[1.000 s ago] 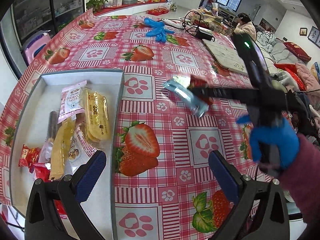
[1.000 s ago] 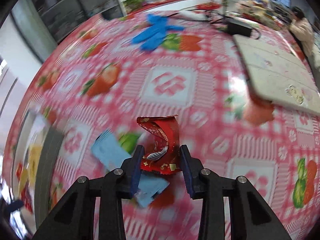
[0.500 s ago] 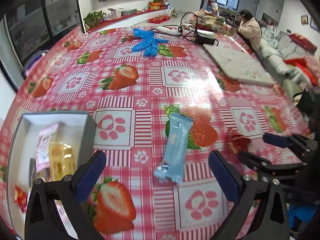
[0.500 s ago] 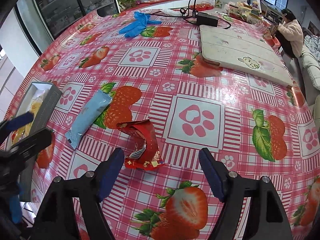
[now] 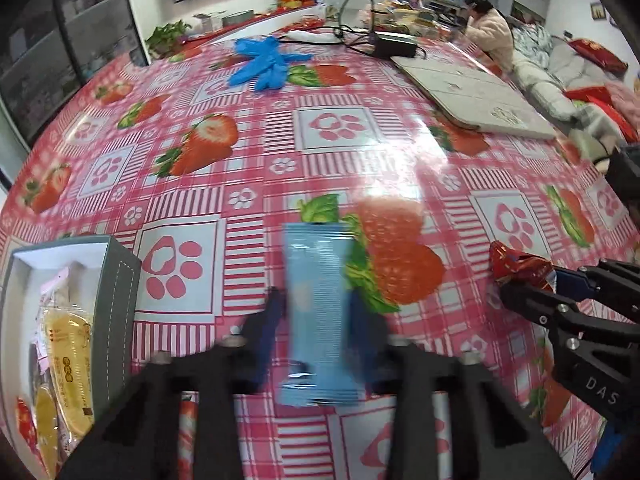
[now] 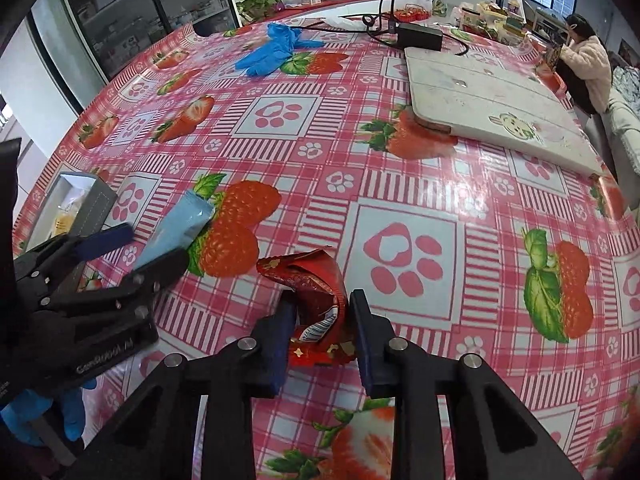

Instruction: Organize snacks

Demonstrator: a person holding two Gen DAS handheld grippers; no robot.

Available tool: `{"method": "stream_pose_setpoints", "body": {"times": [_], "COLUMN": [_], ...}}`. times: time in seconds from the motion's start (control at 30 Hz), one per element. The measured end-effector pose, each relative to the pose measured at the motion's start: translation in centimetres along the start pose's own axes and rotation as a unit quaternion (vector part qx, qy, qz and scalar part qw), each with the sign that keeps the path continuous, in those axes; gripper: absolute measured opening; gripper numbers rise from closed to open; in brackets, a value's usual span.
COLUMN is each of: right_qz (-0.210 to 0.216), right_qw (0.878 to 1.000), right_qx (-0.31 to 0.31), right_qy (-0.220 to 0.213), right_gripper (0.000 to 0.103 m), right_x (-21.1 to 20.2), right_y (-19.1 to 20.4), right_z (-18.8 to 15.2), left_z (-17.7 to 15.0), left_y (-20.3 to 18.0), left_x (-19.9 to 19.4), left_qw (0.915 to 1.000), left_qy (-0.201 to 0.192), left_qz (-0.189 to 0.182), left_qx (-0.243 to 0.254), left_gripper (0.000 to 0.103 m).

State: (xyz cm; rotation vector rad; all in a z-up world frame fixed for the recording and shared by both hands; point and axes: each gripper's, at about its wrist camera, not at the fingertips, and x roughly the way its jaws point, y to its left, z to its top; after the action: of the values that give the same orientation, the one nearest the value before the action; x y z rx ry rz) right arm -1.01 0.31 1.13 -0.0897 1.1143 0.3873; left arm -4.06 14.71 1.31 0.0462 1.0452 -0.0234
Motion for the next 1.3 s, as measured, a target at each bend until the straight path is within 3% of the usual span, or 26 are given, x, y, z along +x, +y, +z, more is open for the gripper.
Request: {"method": "stream_pose_setpoints", "body": {"times": [0.2, 0.23, 0.3, 0.33, 0.37, 0.4, 0.43, 0.47, 0.6, 0.73, 1.0, 1.3], "right_qz": [-0.022, -0.027, -0.033, -0.033, -0.033, -0.035, -0.039, -0.045, -0.054, -0.058, -0.068, -0.068], "right_qw": [0.999, 0.999, 0.998, 0.998, 0.998, 0.998, 0.998, 0.998, 0.998, 0.997, 0.996, 0.995], "right_qx": [0.027, 0.034, 0.041, 0.045, 0.046, 0.047, 0.049, 0.049, 0.029, 0.029, 0.002, 0.002], "right_qy": [0.010, 0.012, 0.015, 0.012, 0.011, 0.009, 0.006, -0.002, -0.033, -0.031, -0.063, -0.068], "right_gripper": [0.029, 0.030, 0.030, 0.030, 0.039, 0.074, 0.093, 0.103, 0.103, 0.103, 0.103, 0.103], "right_x": [-2.4, -3.0, -3.7, -4.1, -4.4, -4.6, -4.7, -4.9, -4.8, -3.0, -2.3, -2.3], "right_y": [-1.7, -2.0, -2.3, -2.3, -2.4, -2.4, -2.5, -2.5, -2.0, -2.0, -1.4, -1.3], "right_z": [-3.9, -5.0, -6.6, -7.4, -7.9, -8.3, -8.5, -8.6, -7.8, -7.5, -7.9, -8.0], "left_z": [-5.3, -6.0, -7.1, -7.4, -7.5, -7.5, -7.4, -7.2, -6.4, -6.7, -6.9, -6.9], "left_y": [0.0, 0.2, 0.6, 1.0, 1.3, 1.7, 1.9, 2.1, 1.5, 0.8, 0.8, 0.8], "left_x": [-3.1, -3.5, -4.1, -4.2, -4.3, -4.4, -4.3, -4.1, -2.6, -2.1, -2.2, -2.3], "left_qw": [0.9997, 0.9995, 0.9989, 0.9985, 0.9980, 0.9975, 0.9972, 0.9968, 0.9974, 0.9981, 0.9976, 0.9976], "left_qy": [-0.003, -0.006, -0.013, -0.019, -0.025, -0.027, -0.026, -0.025, -0.025, -0.037, -0.047, -0.047], "left_qz": [0.004, 0.004, -0.001, 0.001, 0.007, 0.010, 0.010, 0.009, 0.023, 0.014, 0.012, 0.012], "left_qx": [-0.025, -0.032, -0.044, -0.051, -0.057, -0.064, -0.070, -0.075, -0.064, -0.047, -0.049, -0.050], "left_gripper": [0.026, 0.032, 0.066, 0.088, 0.090, 0.090, 0.090, 0.090, 0.091, 0.103, 0.103, 0.103]}}
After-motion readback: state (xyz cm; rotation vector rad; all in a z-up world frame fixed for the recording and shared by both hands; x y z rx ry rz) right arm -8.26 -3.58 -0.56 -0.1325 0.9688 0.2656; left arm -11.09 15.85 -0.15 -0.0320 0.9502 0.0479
